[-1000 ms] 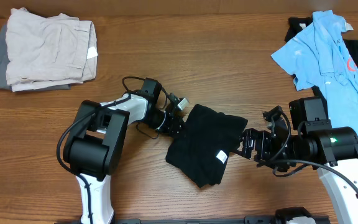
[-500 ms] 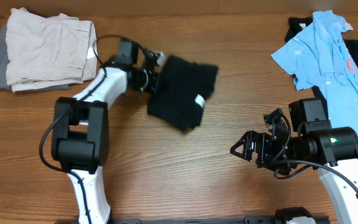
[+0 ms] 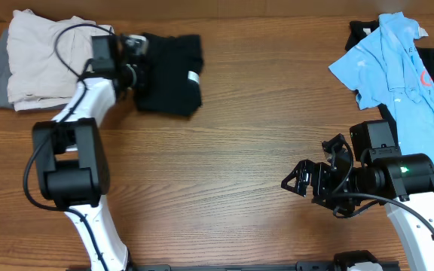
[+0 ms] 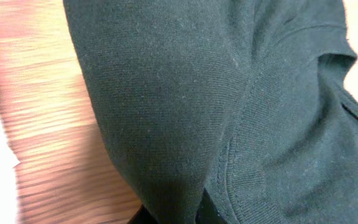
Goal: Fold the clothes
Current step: 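Carry the black shirt with the left gripper onto the beige stack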
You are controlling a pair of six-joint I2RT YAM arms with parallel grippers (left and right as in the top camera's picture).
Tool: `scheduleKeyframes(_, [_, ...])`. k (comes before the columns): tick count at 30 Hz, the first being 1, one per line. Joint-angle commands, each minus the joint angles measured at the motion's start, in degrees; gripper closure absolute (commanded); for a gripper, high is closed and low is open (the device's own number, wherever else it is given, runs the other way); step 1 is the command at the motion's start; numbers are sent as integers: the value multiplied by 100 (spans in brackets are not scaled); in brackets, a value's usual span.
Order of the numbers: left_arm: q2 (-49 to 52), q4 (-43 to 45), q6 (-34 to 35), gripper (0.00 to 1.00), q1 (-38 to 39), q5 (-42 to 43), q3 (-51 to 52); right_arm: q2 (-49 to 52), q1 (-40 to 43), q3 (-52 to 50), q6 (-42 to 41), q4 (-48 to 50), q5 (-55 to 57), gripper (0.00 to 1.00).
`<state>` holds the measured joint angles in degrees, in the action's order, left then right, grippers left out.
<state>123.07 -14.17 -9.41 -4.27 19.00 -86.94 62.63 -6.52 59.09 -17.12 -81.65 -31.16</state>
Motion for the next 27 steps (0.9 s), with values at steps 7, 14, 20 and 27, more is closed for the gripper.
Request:
scheduleKeyframes(7, [101,-48,-173,96,-896,-157,-1078,-9,-28,0,-92,7,24,0])
scheduleKeyframes(14, [98,-98,-179,96,-1386,-144,-1593,-9,-28,0,-96,-31,24,0])
scheduleKeyframes(20, [98,-232,-173,96,-1598,-136,-1759,-9,-28,0,-114,-35,24,0])
scheduleKeyframes(27, [87,-382,-173,95,-1609,-168,-2090,-9,-28,0,-114,-42,22,0])
